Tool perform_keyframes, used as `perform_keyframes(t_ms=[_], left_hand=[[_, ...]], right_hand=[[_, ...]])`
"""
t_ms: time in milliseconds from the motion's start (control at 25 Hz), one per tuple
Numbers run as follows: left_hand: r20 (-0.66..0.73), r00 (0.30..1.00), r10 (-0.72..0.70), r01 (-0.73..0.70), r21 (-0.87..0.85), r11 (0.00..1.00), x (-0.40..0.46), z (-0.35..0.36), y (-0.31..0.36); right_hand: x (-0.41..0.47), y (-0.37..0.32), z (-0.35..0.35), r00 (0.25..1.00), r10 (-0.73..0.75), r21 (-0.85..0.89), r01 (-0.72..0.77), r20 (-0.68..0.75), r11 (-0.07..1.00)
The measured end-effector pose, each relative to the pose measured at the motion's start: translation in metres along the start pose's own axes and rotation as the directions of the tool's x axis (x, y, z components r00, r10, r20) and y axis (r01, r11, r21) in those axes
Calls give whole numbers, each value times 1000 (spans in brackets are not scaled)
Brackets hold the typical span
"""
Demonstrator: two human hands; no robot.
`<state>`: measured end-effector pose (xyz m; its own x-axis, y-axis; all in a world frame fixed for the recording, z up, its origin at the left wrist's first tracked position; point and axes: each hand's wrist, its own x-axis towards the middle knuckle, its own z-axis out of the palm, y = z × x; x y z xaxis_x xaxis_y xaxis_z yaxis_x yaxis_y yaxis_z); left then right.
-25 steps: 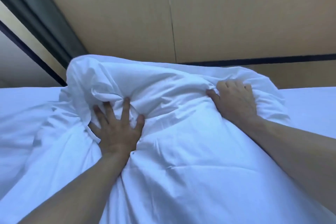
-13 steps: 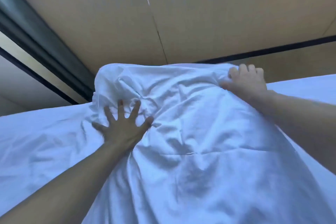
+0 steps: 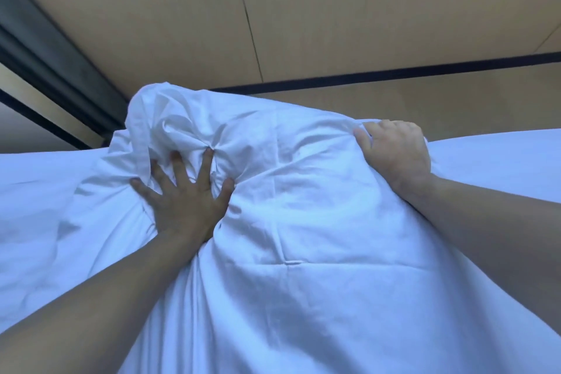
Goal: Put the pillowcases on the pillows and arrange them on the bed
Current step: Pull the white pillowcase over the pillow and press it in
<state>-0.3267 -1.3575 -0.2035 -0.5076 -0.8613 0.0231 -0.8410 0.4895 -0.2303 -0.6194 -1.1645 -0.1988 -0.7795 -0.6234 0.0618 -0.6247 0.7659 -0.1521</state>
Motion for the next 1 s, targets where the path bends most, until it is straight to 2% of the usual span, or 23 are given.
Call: perform_keyframes(t_ms=[40,120,200,240,280,360,400,440,480,560,640,720,760,840,880,1000], left_hand=[[27,999,16,-18,60,998,-1,5,-1],[55,998,38,-43,100,994,2,2,-5],[77,997,30,-37,86,996,4,-5,-3],[95,995,26,-35,96,995,3,-7,-4],[106,994,24,-32,82,996,4,-8,-5],[108,994,31,-37,57,998,3,-7,-5],[108,993,43,-50,65,997,5,-4,-5],[133,990,37,-46,72,996,7,-5,-6],[203,979,23,-38,71,997,9,-14,-5],[231,972,34,-38,15,999,-5,-31,-6],[171,976,135,-114,-126,986,-47,-45,-24],[143,948,284,-247,-232,941,-138,-51,-54],[139,946,292,-256,-228,939,-189,-51,-73],[272,929,252,-209,-177,962,-253,-42,-103],[340,914,221,-172,-169,970,-266,-39,-111],[397,904,157,-90,-183,979,-275,-45,-104]], right_hand=[[-3,-4,-7,993,82,76,-88,88,993],[-8,-23,-26,977,167,156,-187,133,970],[-25,-53,-50,960,134,192,-184,247,964],[-50,-65,-52,973,52,226,-104,223,968],[-89,-76,-43,994,-42,249,16,100,968],[-145,-80,-22,991,-136,83,134,18,987],[-142,-76,-7,991,-129,46,129,17,991],[-129,-76,6,991,-127,78,124,36,989],[-119,-78,13,993,-110,89,105,52,990],[-113,-80,14,994,-99,92,94,50,991],[-115,-78,15,994,-106,37,105,23,994],[-117,-76,12,991,-116,37,114,70,993],[-118,-77,10,990,-108,21,107,86,994],[-132,-81,2,987,-110,5,111,119,994],[-148,-84,-1,983,-121,10,121,138,993],[-224,-75,-17,947,-197,-48,215,254,975]])
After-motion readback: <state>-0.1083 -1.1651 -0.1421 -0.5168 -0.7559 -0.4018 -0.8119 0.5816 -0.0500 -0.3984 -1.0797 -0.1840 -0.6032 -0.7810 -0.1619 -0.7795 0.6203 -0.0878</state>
